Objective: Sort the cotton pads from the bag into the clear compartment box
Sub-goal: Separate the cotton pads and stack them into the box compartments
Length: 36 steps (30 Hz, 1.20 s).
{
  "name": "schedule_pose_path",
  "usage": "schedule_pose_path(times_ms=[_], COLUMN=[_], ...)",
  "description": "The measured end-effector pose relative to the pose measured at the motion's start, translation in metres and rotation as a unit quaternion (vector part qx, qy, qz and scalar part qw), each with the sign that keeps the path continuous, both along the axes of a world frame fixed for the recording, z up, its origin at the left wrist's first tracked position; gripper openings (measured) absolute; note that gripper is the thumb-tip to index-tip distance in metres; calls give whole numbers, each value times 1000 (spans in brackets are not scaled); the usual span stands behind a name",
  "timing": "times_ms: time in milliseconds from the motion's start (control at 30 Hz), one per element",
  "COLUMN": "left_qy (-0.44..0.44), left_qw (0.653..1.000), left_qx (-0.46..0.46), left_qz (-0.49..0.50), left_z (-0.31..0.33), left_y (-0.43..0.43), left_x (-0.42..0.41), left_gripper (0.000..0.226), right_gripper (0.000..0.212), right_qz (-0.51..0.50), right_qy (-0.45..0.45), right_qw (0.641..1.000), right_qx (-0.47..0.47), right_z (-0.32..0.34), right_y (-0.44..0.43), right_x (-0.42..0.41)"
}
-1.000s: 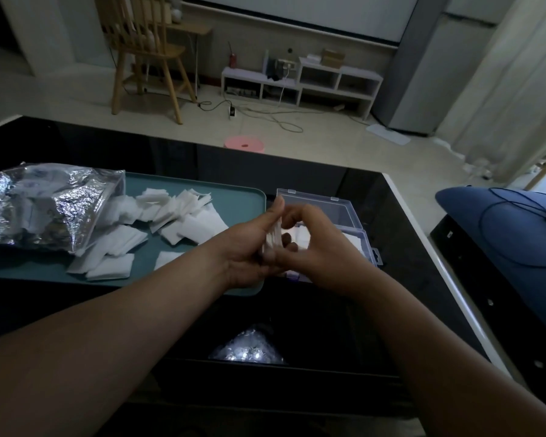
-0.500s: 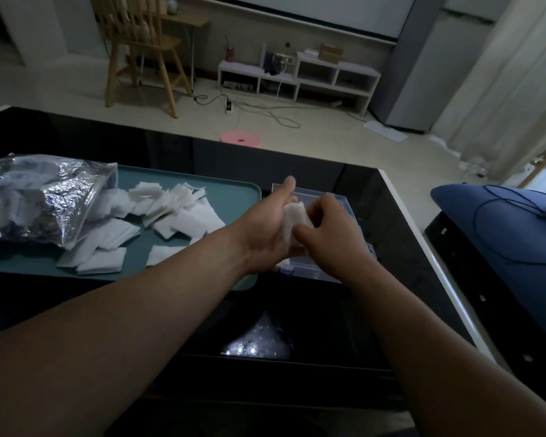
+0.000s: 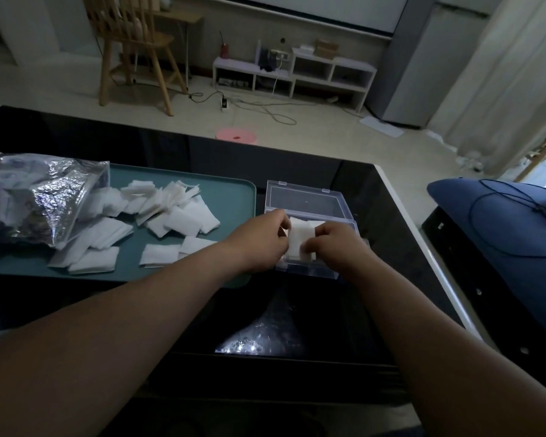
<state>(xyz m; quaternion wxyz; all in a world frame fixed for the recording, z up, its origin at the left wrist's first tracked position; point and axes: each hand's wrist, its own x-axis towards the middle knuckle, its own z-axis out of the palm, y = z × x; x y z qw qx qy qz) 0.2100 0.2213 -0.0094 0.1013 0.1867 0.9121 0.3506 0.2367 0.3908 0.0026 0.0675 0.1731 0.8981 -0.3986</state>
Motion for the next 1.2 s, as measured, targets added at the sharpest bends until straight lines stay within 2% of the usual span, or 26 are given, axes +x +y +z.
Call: schedule_pose_path(times_ms=[167,300,567,733,967,1200], left_qy=[32,84,122,139,142,174], left_qw=[999,993,980,969,964,967], left_qx=[-29,-71,-144,-193,-217,-180], left_qz=[-26,-48,-57,-60,-63,-40], left_z=[-10,-18,-21,-20,-19,-15], left_y=[0,4,8,8,10,5], left_x=[-1,-3,3,5,6,4], left_gripper=[32,18,37,40,46,40], right_gripper=[16,23,27,14,14,15], right_qz=[18,-9,12,34,64,46], right_qy=[-67,-85,-49,29,49,103], right_qw=[996,995,990,972,969,970], right_qx=[60,56,132,231,236,214], right_z=[-4,-11,-31,-27,-20,-13], right_y=[-2,0,7,1,-8,-19], right_x=[-6,-12,-14,-6,1,3])
